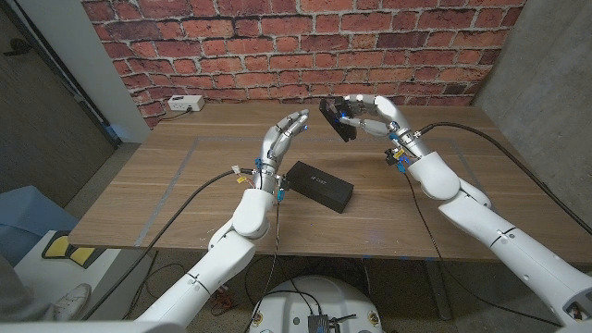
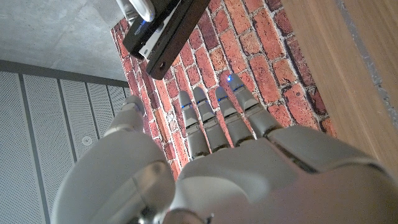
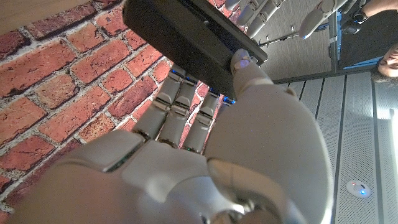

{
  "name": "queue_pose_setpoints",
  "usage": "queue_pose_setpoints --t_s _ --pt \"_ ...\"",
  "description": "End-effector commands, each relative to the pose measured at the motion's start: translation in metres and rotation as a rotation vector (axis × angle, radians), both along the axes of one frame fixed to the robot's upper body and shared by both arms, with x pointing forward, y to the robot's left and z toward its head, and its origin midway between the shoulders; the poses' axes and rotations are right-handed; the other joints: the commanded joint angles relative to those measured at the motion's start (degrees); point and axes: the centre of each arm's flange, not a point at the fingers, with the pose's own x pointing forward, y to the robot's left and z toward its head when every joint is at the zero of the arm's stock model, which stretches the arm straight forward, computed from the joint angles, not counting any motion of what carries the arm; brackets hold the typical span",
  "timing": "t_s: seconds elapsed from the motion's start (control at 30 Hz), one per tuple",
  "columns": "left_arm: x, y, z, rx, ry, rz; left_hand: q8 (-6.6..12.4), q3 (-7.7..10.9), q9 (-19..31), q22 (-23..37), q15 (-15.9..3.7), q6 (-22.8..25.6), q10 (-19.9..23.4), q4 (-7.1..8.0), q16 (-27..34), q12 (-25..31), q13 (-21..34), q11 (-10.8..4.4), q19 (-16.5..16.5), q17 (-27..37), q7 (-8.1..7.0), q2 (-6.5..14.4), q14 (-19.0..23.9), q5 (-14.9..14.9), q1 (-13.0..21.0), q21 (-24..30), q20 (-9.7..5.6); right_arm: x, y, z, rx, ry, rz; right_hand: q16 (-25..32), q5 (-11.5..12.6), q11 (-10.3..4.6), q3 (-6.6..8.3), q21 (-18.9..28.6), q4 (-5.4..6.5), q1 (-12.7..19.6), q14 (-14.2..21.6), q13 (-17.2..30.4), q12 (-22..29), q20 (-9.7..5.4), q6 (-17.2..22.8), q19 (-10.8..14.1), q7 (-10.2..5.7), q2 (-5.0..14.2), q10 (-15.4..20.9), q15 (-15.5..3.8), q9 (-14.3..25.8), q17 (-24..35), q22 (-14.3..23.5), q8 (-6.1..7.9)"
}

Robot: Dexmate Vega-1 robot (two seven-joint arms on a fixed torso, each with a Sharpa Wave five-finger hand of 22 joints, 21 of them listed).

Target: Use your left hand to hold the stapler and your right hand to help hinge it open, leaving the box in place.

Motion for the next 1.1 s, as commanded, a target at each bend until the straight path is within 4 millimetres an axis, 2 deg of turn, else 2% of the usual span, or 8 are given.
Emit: queue_pose_setpoints --t_s 0.03,0.17,0.3,0.43,0.63,0.73,0.83,1.1 --pt "0.004 -0.001 0.005 -0.006 -0.004 -0.027 -0.47 -0.45 0.0 0.3 -8.61 -0.4 0.2 0.06 0.2 0.2 -0.1 0.33 0.4 0.0 -0.18 -0.9 0.5 0.0 0.1 -0.3 -0.13 -0.002 -0.003 0.003 0.001 0.036 0.043 0.6 0.5 -0.85 1.99 1.0 0.90 -1.1 6.0 12.9 2.5 -6.91 2.3 2.1 1.26 2.26 3.1 -11.47 0.2 3.3 0.1 0.64" --pt "0.006 -0.002 0.007 -0.007 -0.003 -0.035 -0.30 -0.44 -0.1 0.3 -8.50 0.1 0.3 0.07 0.2 0.2 -0.1 0.43 0.4 0.0 -0.12 -0.9 0.6 0.0 0.3 -0.3 -0.12 -0.005 -0.003 0.006 -0.002 0.035 0.055 0.9 0.7 -0.50 2.24 1.9 0.77 -1.4 7.3 13.5 3.4 -6.72 2.9 3.3 1.66 2.14 4.9 -11.40 0.2 3.4 0.0 0.70" --pt "0.008 -0.003 0.007 0.004 -0.001 -0.037 -0.46 -0.33 -0.2 0.3 -8.39 -0.1 0.3 0.06 0.1 0.2 -0.1 0.43 0.3 0.0 -0.04 -0.7 0.5 0.0 0.6 -0.4 -0.11 -0.003 -0.004 0.006 0.005 0.073 0.099 0.8 0.8 -0.37 2.37 2.2 0.73 -1.5 7.5 13.7 3.6 -6.70 3.1 3.5 2.01 2.11 5.1 -11.40 0.1 3.4 0.0 0.69" --pt "0.008 -0.002 0.008 0.012 0.003 -0.031 -0.57 -0.17 -0.3 0.3 -8.26 -0.1 0.6 0.11 0.3 0.4 -0.1 -0.27 -0.6 0.1 -0.19 -0.3 0.9 0.0 1.2 -0.9 0.49 0.000 -0.005 0.008 0.013 0.123 0.173 0.6 0.8 -0.31 2.57 2.1 0.76 -1.8 7.5 14.0 3.6 -6.44 3.0 2.5 2.11 2.13 4.4 -11.31 0.1 3.4 -0.1 0.55" --pt "0.009 -0.001 0.010 0.025 0.007 -0.039 -0.69 0.04 -0.5 0.4 -8.19 -0.2 0.5 0.00 0.2 0.4 0.0 -0.26 -1.5 0.1 -0.29 0.1 0.6 0.1 2.0 -1.4 0.87 0.001 -0.004 0.009 0.005 0.163 0.215 0.6 0.8 -0.32 2.74 2.2 0.61 -1.8 7.5 14.3 3.6 -6.47 2.9 2.3 2.01 2.14 4.1 -11.39 0.1 3.5 0.0 0.45" --pt "0.008 -0.002 0.011 0.035 0.007 -0.043 -0.01 -0.20 -0.8 0.4 -8.41 2.2 2.4 0.38 0.7 1.4 0.2 -0.27 -1.7 0.3 -0.05 0.6 1.9 0.0 2.4 -1.8 1.08 0.002 -0.002 0.009 -0.002 0.190 0.258 0.6 0.8 -0.34 2.84 2.2 0.56 -1.8 7.5 14.5 3.5 -6.57 2.7 1.9 1.92 2.14 3.8 -11.34 0.1 3.5 0.0 0.34" --pt "0.008 -0.003 0.012 0.042 0.008 -0.050 0.00 -0.33 -0.9 0.4 -8.39 2.4 2.5 0.36 0.7 1.4 0.3 0.11 -1.9 0.3 -0.03 0.4 2.0 0.0 2.4 -2.0 1.29 0.003 -0.001 0.010 -0.011 0.195 0.265 0.5 0.7 -0.45 3.00 2.3 0.50 -1.8 7.3 14.8 3.5 -6.73 2.6 1.5 1.82 2.19 3.3 -11.39 0.1 3.6 0.0 0.26" --pt "0.008 -0.006 0.016 0.084 0.009 -0.084 -0.08 -0.78 -1.1 0.4 -8.20 2.7 2.4 0.64 0.5 1.4 0.4 -0.16 -2.5 0.3 -0.14 0.1 1.5 -0.1 2.0 -2.4 1.69 0.004 0.000 0.010 -0.017 0.237 0.307 0.4 0.5 -0.30 3.24 2.6 0.43 -1.9 7.1 15.4 3.6 -6.85 2.3 1.1 1.77 2.18 3.2 -11.32 0.2 3.9 0.1 0.14"
